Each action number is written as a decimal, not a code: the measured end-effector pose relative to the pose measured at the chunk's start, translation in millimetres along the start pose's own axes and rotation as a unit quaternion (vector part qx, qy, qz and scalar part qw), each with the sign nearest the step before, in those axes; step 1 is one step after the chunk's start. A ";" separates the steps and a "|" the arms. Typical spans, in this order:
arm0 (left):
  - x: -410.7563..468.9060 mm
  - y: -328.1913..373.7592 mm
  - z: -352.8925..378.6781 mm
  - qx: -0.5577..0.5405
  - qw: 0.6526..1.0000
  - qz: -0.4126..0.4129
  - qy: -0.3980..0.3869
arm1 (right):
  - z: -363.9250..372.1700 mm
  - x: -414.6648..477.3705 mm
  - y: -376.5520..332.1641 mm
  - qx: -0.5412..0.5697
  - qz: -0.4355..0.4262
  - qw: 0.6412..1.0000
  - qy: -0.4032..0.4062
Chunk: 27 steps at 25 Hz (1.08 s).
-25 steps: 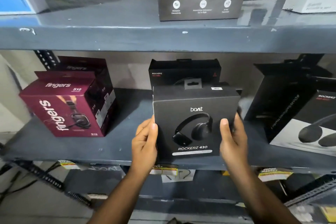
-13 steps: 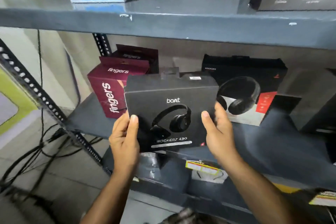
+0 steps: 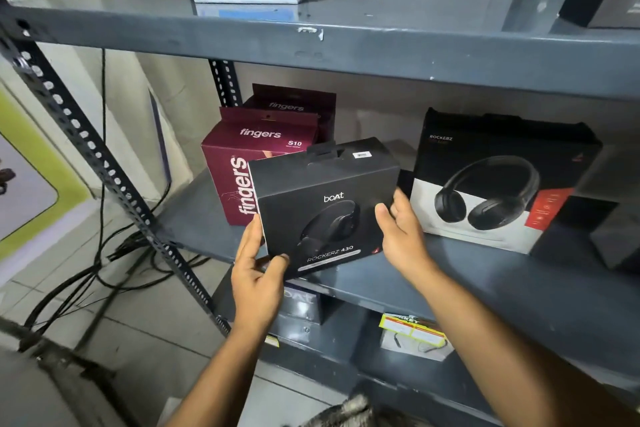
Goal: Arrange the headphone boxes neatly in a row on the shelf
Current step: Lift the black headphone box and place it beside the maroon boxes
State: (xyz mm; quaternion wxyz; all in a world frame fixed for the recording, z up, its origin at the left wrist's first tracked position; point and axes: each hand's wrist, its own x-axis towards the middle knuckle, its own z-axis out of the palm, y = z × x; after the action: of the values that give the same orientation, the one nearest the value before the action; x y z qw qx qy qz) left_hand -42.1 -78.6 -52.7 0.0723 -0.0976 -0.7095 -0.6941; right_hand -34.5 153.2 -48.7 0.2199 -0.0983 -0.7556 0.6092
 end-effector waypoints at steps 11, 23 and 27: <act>-10.0 28.3 14.4 0.035 0.998 -0.009 0.055 | -9.5 -7.7 -4.1 0.026 -0.001 1.000 -0.015; -88.9 67.0 276.4 0.004 0.905 0.007 -0.426 | -239.0 -155.1 11.7 0.016 0.005 0.909 0.416; -110.9 79.5 392.5 0.061 0.835 -0.039 -0.546 | -336.8 -205.2 15.3 -0.038 0.027 0.803 0.594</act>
State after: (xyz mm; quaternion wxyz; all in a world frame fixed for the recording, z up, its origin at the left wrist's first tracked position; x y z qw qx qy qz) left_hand 97.5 310.8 -12.2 -0.3483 -0.4279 -0.6779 -0.4859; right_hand 297.2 366.9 -52.7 0.6055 -0.4692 -0.4968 0.4079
